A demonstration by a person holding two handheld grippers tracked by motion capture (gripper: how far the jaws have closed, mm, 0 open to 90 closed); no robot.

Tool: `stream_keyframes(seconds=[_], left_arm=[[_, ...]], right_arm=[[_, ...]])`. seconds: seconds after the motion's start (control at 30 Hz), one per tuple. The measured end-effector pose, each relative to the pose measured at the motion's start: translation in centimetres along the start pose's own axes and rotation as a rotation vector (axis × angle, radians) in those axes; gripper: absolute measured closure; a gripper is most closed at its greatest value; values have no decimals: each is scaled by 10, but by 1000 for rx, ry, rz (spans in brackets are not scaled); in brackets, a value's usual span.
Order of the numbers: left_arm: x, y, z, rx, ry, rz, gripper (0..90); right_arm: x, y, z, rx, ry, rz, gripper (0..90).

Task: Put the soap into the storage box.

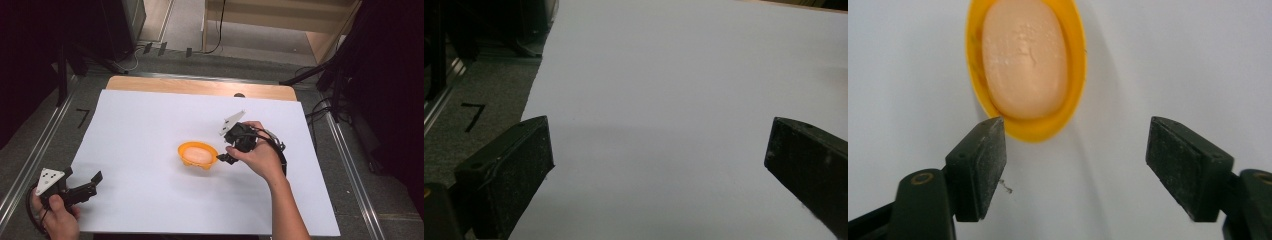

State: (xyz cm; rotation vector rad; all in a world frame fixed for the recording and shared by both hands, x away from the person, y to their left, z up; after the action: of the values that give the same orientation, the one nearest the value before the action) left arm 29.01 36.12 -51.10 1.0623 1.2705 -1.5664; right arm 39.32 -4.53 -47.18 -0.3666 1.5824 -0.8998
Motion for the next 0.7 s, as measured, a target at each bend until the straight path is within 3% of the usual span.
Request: stream_keyframes(seconds=[0.47,0.63,0.7], left_arm=[[0,0,0,-1,2,-2,0],[0,0,0,-2,3,-1,0],[0,0,0,-2,4,-1,0]], right_arm=[[37,-22,17,168,135,78,133],[48,-26,21,236,161,96,111],[54,-27,21,244,181,98,79]])
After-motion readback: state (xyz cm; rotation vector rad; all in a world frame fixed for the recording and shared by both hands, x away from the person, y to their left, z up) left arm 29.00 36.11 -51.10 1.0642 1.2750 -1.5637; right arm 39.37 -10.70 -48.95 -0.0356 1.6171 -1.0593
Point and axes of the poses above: each handheld gripper's, and its own axes: y roughly forward along the jaws, x roughly out of its underside, z roughly to its right, the point moved 10 cm from there along y, roughly forward along the jaws, and after that the axes turned 12 degrees about z, right-handed, at the moved point
